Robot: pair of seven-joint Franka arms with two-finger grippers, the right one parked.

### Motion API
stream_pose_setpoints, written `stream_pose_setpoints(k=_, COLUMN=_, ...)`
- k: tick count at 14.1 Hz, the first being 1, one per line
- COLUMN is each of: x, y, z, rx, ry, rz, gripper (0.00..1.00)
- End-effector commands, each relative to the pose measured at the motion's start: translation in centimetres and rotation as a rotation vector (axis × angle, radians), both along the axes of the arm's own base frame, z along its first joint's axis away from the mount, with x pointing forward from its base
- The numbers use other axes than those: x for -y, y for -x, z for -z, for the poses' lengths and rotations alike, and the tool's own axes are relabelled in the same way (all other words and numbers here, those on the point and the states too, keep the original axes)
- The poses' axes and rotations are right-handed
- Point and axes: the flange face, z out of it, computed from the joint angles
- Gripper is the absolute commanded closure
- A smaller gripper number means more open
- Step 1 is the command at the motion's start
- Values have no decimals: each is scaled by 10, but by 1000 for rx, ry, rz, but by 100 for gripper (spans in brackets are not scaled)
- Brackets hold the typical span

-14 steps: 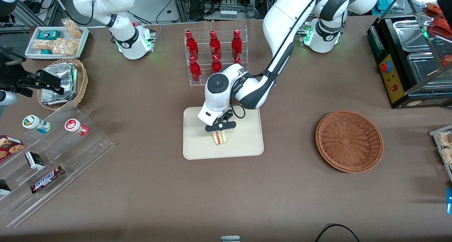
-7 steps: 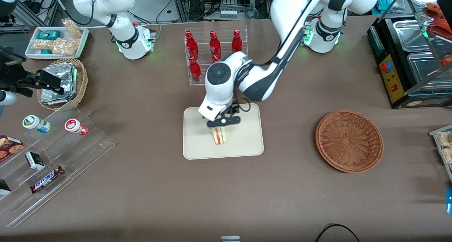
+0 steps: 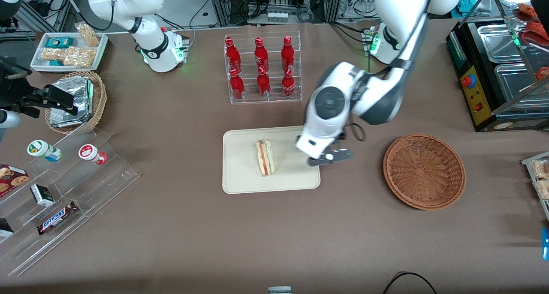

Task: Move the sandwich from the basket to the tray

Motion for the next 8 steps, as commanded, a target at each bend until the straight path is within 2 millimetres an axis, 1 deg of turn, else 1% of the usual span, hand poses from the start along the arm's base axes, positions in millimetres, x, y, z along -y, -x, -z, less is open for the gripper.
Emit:
stream_pose_setpoints(k=1, x=-60, y=8, z=-20, rx=-23, ry=9, rz=64, gripper=0)
stream_pose_setpoints(k=3, x=-106, y=2, z=-42, rx=-48, ry=16, rz=95, gripper=0)
stream_pose_setpoints(k=6, x=-162, y=1, z=-82, rx=-73, ry=31, rz=134, gripper=0)
stream_pose_setpoints(k=7, x=-177, y=4, z=-96, rx=-82, ry=37, rz=159, gripper=0)
stream_pose_setpoints(k=8, x=-192, y=5, z=-107, rx=-82, ry=42, rz=175, gripper=0)
